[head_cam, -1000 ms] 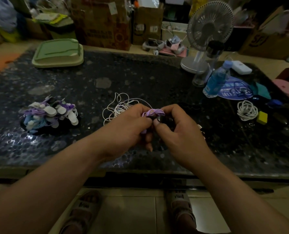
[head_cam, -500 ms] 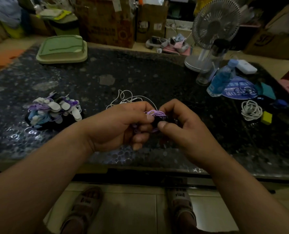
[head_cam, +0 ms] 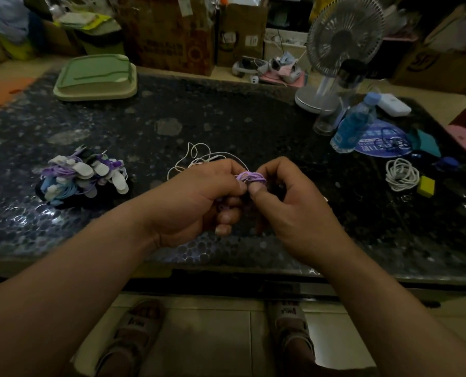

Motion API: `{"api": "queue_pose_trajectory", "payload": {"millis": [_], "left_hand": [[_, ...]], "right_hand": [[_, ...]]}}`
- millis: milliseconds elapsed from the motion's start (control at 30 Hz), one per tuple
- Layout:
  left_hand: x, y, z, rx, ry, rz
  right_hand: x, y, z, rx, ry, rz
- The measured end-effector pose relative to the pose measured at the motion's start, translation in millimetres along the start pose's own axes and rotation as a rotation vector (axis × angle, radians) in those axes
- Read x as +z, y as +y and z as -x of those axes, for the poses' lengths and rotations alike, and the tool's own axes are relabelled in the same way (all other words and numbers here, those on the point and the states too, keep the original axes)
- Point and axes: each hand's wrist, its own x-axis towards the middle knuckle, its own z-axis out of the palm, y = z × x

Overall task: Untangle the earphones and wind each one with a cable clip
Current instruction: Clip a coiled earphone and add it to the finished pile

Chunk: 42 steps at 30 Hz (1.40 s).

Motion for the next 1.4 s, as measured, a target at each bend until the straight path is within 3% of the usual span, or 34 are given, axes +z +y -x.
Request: {"api": "queue_pose_trajectory", "payload": {"millis": [200,367,567,733,833,1233,1400], "left_hand": [[4,-1,1,0.064,0.043,-0.194],[5,0,2,0.127,0.102,-0.307],[-2,-4,3,0.150,0.107,-0.389],[3,-11,-3,0.193,0.202,-0.475],[8,-10,-3,0.250,0.234,-0.499],[-3,-17,-6,0.284,0.267,-0.644],[8,-25,-8,0.374,0.359,-0.741]], "right_hand": [[5,4,-3,-0.049,0.117,0.222],[11,3,-4,-0.026,0.143,0.271],[-13,-5,-8,0.154,-0.162,0.068],[-5,-4,-8,0.105,-0.029,0.235],[-4,-5,-9,0.075,0.013,0.203],[-3,-6,-9,0.088,-0.053,0.212],[11,1,-8,0.074,0.099,0.329]]}}
